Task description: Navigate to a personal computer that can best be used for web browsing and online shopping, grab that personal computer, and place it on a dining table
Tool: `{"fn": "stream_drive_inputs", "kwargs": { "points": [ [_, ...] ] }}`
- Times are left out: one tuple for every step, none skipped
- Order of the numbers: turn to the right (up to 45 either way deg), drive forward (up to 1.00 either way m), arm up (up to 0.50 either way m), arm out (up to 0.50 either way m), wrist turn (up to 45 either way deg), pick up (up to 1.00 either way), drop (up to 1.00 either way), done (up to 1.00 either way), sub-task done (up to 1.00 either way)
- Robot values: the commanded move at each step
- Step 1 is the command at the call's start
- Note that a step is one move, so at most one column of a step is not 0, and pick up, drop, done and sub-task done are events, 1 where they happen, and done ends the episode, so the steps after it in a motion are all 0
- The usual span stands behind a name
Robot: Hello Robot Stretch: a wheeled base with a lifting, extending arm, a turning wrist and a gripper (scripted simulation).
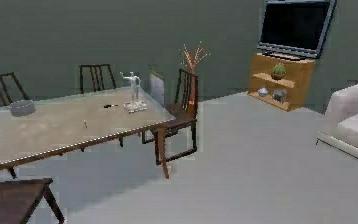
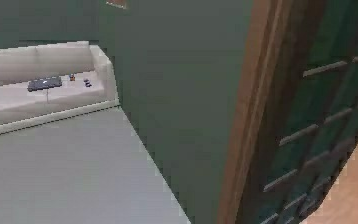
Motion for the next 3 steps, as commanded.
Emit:
{"fn": "stream_drive_inputs", "kwargs": {
  "points": [
    [45.0, 0.0, 0.0, 0.0, 0.0, 0.0, 0.0, 0.0, 0.0],
    [18.0, 0.0, 0.0, 0.0, 0.0, 0.0, 0.0, 0.0, 0.0],
    [0.0, 1.0, 0.0, 0.0, 0.0, 0.0, 0.0, 0.0, 0.0]
  ]
}}
